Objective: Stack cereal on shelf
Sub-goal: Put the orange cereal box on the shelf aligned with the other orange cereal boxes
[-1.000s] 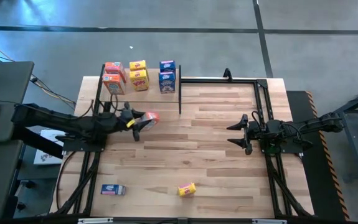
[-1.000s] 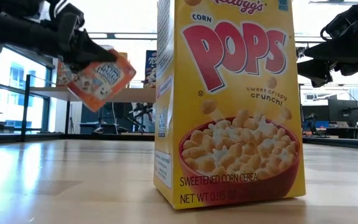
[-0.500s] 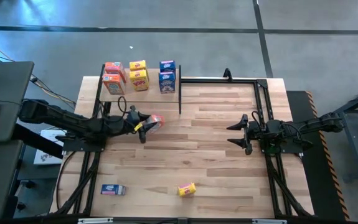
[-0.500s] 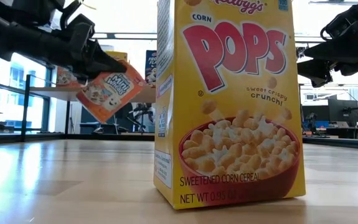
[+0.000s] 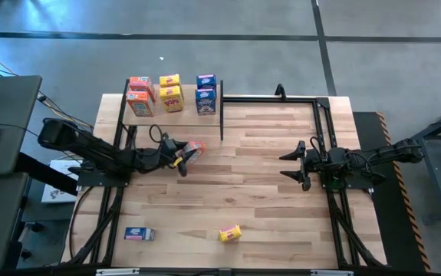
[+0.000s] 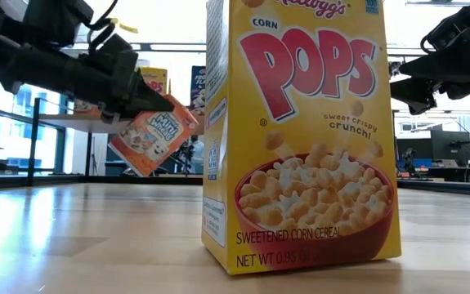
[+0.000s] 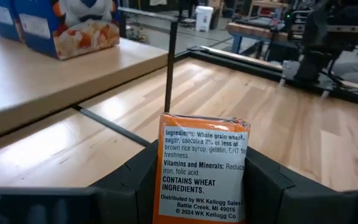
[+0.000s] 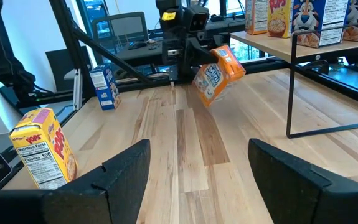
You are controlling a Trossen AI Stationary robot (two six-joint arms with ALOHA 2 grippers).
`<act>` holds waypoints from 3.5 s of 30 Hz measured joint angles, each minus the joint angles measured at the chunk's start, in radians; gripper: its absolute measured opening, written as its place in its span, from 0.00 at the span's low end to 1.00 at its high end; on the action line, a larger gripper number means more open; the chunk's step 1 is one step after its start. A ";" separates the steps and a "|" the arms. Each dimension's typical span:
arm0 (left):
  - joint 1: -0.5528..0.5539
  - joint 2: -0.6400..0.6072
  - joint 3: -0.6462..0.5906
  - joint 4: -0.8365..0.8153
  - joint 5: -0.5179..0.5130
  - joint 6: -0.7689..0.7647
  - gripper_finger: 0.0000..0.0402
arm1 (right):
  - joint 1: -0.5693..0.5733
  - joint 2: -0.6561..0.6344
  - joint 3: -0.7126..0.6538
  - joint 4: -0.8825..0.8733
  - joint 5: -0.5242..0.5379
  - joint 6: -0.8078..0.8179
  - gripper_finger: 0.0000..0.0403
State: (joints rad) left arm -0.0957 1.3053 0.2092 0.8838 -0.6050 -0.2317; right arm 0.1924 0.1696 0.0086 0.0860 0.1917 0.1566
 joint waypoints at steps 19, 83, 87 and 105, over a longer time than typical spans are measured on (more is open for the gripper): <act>-0.012 0.216 0.000 0.186 -0.058 -0.028 0.40 | 0.000 0.000 0.000 0.000 0.000 0.000 0.65; -0.268 0.137 -0.049 0.099 -0.320 -0.144 0.49 | 0.000 0.000 0.000 0.000 0.000 0.000 0.65; -0.247 0.137 -0.033 0.100 -0.296 -0.116 0.49 | 0.000 0.000 0.000 0.000 0.000 0.000 0.65; -0.152 0.137 -0.004 0.056 -0.165 -0.133 0.56 | 0.000 0.000 0.000 0.000 0.000 0.000 0.65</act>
State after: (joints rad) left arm -0.2478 1.4425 0.2054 0.9401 -0.7696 -0.3645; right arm 0.1925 0.1699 0.0086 0.0860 0.1917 0.1562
